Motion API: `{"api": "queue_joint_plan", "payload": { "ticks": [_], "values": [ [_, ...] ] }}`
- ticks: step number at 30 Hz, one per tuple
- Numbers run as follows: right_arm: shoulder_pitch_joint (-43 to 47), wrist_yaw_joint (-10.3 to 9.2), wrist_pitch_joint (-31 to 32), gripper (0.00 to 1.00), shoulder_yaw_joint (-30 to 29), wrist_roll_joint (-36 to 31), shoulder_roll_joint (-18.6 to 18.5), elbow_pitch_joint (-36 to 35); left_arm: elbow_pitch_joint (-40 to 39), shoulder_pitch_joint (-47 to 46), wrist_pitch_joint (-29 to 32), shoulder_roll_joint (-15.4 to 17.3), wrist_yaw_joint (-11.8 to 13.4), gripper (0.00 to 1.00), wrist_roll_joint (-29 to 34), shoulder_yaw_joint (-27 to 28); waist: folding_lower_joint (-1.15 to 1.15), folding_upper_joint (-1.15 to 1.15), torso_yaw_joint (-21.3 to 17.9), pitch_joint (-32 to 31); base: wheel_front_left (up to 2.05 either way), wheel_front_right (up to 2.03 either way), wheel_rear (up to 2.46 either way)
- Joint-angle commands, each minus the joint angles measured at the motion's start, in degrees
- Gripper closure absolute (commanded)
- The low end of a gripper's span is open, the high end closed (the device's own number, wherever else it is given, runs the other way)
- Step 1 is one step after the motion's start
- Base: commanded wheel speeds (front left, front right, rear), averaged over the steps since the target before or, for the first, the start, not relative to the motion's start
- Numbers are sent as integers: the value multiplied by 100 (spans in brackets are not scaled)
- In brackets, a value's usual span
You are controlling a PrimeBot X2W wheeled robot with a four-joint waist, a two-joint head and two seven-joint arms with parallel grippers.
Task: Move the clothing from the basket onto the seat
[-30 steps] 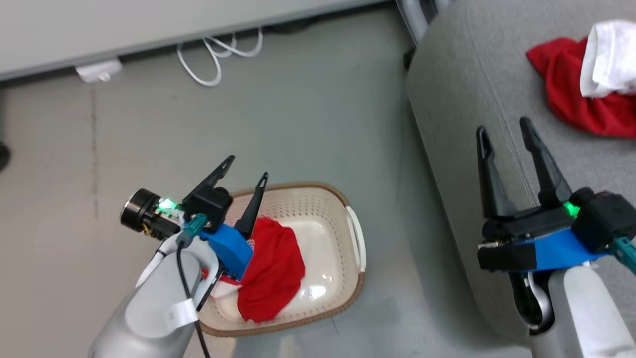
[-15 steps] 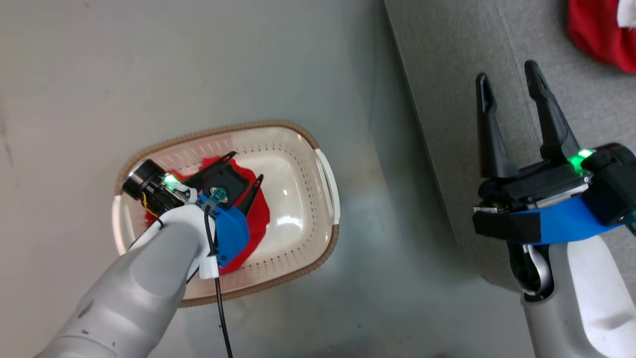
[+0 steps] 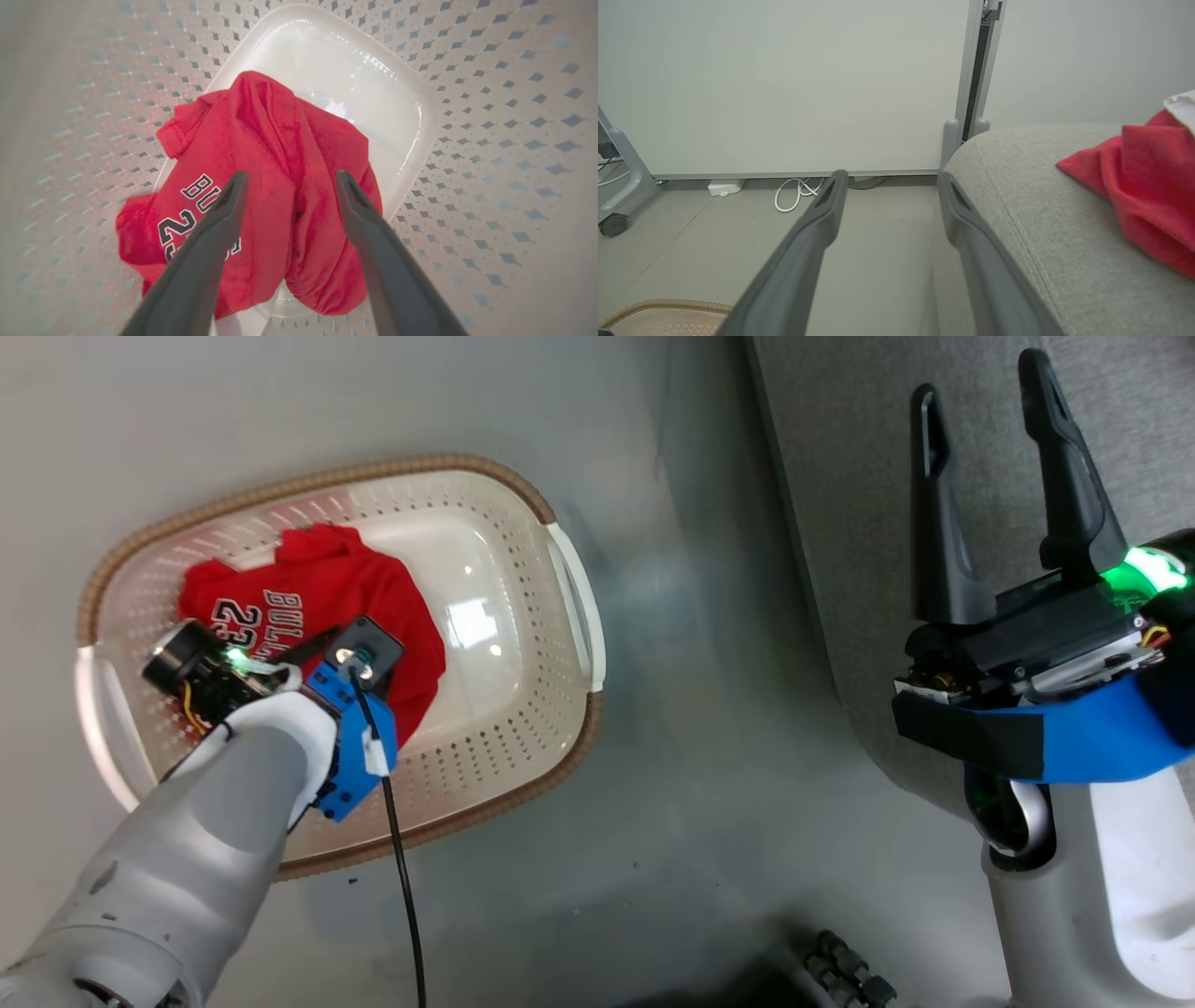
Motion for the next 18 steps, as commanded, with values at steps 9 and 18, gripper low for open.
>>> {"api": "queue_joint_plan", "payload": {
  "ticks": [9, 18],
  "values": [
    [-75, 1, -21, 0, 33, -124, 39, -377, 207, -393, 363, 146, -5, 0, -377, -243, -1, 0, -110, 668, 0, 0, 0],
    [-42, 1, -22, 0, 13, -191, 56, -705, 418, -695, 378, 177, 157, 0, -327, -413, -1, 0, -128, 1106, 0, 0, 0]
  ]
}}
